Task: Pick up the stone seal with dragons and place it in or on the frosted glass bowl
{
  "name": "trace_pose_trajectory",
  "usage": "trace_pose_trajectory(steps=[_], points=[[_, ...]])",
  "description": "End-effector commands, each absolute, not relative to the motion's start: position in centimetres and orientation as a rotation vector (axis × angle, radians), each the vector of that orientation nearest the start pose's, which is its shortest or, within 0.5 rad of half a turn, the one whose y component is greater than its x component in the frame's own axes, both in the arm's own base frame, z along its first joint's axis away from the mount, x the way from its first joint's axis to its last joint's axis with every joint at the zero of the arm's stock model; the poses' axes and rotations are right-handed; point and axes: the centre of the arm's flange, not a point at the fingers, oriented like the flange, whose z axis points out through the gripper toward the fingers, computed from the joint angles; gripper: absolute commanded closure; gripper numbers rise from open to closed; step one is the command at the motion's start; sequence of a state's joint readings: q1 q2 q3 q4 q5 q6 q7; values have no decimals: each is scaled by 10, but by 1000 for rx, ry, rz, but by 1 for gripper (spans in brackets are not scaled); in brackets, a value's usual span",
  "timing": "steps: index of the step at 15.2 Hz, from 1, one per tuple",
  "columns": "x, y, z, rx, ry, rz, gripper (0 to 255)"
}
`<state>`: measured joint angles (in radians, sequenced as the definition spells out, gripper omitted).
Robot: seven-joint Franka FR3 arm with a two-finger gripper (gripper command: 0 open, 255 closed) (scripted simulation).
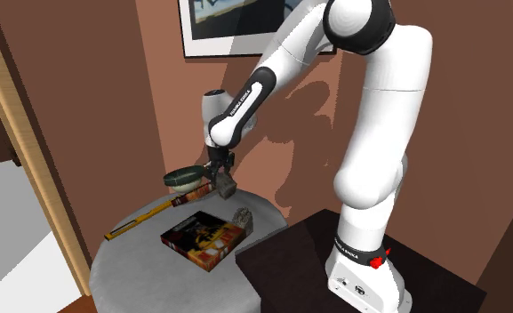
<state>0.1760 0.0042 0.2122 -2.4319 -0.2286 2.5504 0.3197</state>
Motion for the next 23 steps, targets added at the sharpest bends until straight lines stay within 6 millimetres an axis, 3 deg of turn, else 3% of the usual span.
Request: trace_pose_trajectory(steps=[1,11,23], points=[[458,190,324,-3195,-403,-251,255],[458,190,375,-3195,-403,-251,255],[614,211,389,-3195,-403,-251,255]])
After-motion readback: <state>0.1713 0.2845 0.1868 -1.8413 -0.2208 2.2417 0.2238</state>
